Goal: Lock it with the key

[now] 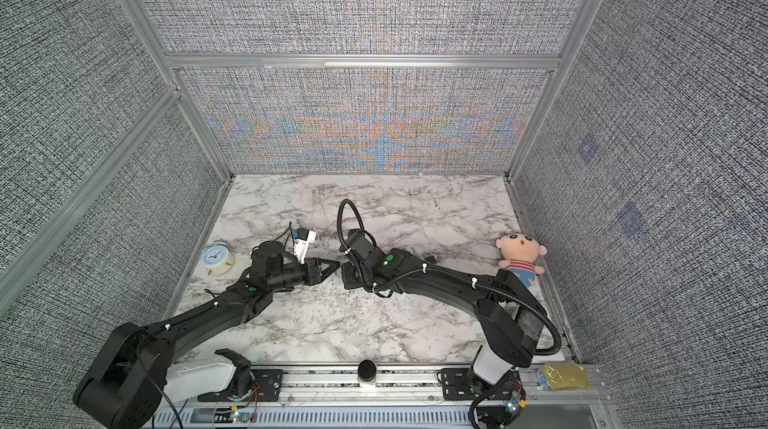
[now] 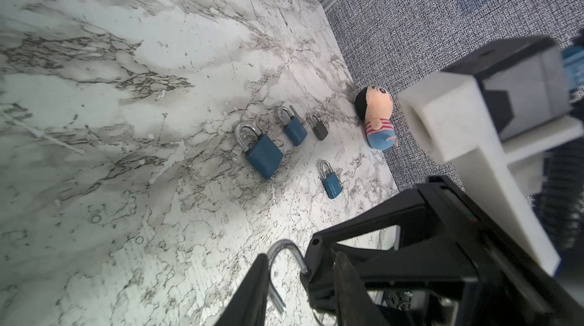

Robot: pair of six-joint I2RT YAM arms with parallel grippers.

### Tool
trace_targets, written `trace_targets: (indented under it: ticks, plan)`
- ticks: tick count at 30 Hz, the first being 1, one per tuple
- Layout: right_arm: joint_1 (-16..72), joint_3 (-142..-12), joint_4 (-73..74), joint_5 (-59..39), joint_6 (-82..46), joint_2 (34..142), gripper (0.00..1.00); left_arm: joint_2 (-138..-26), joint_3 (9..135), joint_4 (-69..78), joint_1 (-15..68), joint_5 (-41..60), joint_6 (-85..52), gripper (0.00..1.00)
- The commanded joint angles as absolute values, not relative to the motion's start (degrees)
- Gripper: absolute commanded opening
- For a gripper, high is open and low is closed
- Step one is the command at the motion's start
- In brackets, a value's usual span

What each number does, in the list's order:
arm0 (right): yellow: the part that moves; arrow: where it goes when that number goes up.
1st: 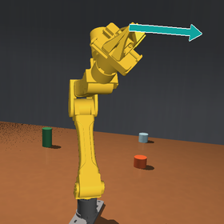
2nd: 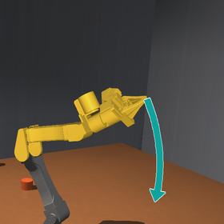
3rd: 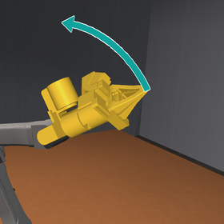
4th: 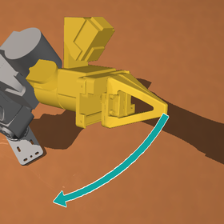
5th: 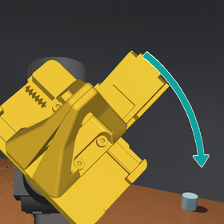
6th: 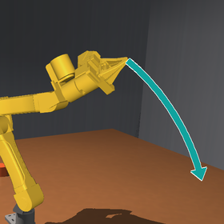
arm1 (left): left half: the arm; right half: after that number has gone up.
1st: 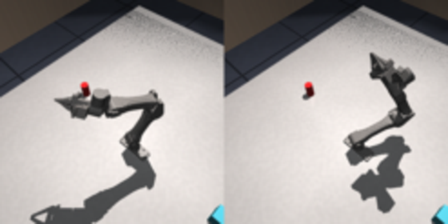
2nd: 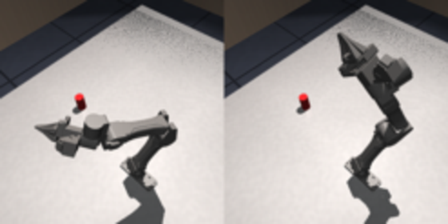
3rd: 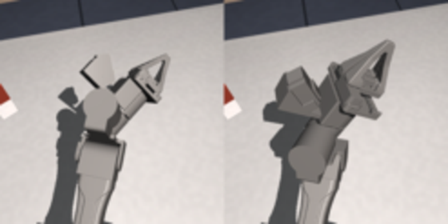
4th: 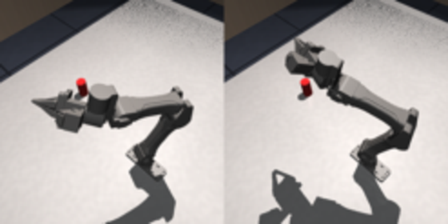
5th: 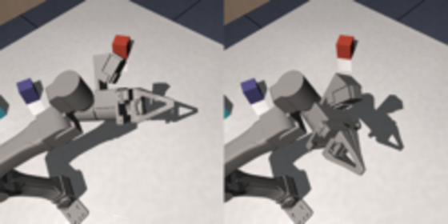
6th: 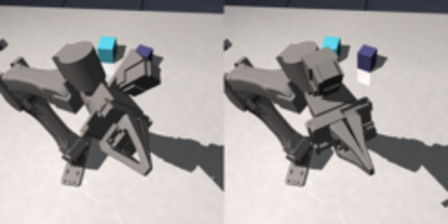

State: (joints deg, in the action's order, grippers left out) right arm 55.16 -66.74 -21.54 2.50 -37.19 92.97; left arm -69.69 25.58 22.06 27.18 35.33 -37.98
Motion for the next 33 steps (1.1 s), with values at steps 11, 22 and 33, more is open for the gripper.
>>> trace_targets:
  ticks: [11, 22, 33]
  plan:
    - [55.18, -66.88, -20.70, 1.71, -37.09, 92.44, 0.16, -70.12, 25.88, 24.64, 27.15, 34.14, -38.36, 0.37]
    - [55.06, -67.06, -20.96, 1.94, -36.88, 92.28, 0.16, -70.00, 27.69, 20.68, 27.13, 36.79, -37.44, 0.35]
    - [55.10, -67.14, -21.23, 2.19, -36.79, 92.10, 0.16, -69.33, 27.64, 17.50, 27.07, 35.73, -37.61, 0.34]
